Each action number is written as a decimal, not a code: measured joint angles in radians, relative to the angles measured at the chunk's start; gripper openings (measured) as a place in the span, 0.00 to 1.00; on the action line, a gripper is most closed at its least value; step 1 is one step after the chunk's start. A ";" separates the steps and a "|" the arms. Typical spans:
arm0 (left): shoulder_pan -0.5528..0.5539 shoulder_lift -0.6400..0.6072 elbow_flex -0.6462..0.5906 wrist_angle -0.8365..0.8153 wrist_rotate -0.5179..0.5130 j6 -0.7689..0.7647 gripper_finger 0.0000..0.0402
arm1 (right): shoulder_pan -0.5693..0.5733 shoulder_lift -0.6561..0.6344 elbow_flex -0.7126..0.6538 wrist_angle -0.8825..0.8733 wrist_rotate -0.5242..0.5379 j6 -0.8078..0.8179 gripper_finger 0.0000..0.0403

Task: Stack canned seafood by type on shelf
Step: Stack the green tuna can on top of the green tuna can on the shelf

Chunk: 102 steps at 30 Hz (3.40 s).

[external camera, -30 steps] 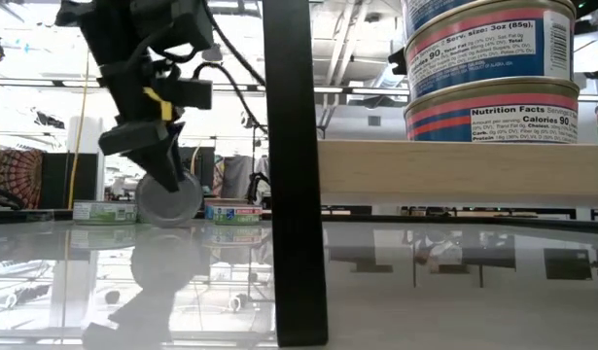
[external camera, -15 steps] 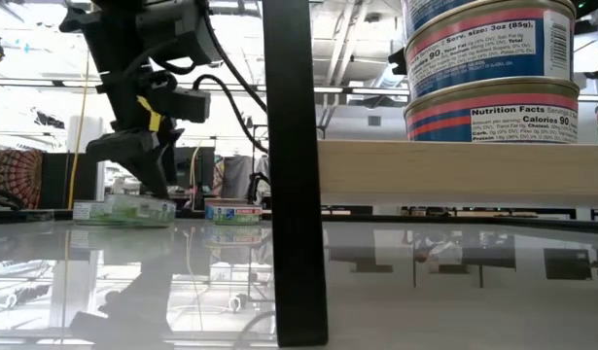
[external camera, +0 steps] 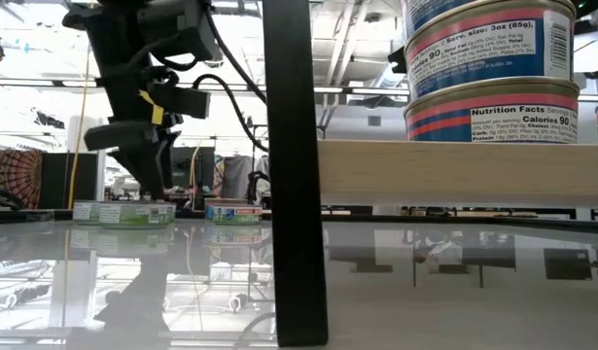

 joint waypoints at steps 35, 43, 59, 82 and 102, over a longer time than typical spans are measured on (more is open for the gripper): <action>-0.135 -0.311 -0.439 0.402 -0.282 0.182 0.45 | -0.002 0.196 0.000 0.409 0.005 0.005 0.67; -0.128 -0.426 -0.442 0.467 -0.288 0.211 0.45 | 0.000 0.213 0.000 0.391 0.005 0.059 0.67; 0.037 -0.375 -0.440 0.629 -0.229 0.001 0.45 | 0.084 0.218 0.000 0.426 0.001 0.029 0.67; 0.019 -0.388 -0.361 0.099 -0.023 -0.216 0.45 | 0.142 0.180 0.001 0.414 0.000 -0.005 0.67; -0.157 -0.392 -0.319 0.093 0.031 -0.254 0.45 | 0.121 0.180 0.001 0.387 0.001 -0.009 0.67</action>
